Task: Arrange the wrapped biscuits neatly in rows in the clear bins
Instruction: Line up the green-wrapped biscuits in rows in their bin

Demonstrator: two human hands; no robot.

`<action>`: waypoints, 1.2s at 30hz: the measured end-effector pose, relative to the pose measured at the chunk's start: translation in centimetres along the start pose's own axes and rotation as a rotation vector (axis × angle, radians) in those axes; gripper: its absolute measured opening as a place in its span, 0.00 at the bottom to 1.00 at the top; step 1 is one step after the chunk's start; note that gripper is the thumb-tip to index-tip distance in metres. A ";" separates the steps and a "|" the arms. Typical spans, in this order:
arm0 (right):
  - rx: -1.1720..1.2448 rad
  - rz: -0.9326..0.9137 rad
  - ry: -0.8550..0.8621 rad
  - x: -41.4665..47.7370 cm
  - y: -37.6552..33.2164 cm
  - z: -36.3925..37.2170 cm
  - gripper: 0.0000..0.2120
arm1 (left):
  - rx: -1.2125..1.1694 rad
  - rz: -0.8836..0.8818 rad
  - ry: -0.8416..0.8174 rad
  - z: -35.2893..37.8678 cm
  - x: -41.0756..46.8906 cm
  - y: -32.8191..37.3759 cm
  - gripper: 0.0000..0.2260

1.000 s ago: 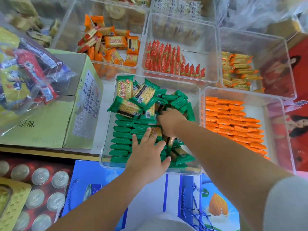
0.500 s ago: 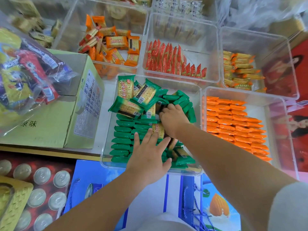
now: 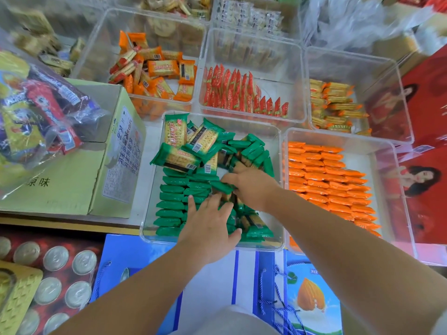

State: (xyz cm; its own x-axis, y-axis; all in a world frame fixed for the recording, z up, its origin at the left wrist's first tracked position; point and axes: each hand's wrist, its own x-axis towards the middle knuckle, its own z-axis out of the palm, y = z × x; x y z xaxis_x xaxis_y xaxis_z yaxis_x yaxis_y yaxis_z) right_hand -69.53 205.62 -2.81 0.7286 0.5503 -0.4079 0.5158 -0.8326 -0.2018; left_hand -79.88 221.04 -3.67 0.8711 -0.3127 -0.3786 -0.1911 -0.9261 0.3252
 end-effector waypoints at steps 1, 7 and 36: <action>0.068 0.008 -0.022 -0.3 -0.2 0.1 0.22 | -0.023 0.005 0.036 -0.1 -0.2 0.1 0.29; 0.284 -0.002 -0.080 -1.2 -1.0 0.7 0.27 | -0.006 0.008 0.196 -0.1 -0.8 0.4 0.33; -0.506 0.082 -0.324 2.8 4.5 -5.9 0.66 | 0.050 -0.023 0.009 0.6 0.2 -0.2 0.34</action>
State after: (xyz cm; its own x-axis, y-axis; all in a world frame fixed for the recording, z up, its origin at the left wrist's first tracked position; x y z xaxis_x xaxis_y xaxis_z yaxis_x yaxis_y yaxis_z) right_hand -62.49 203.77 0.39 0.6415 0.3724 -0.6707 0.6722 -0.6941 0.2575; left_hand -79.94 221.03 -4.27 0.8793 -0.2899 -0.3778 -0.1936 -0.9424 0.2726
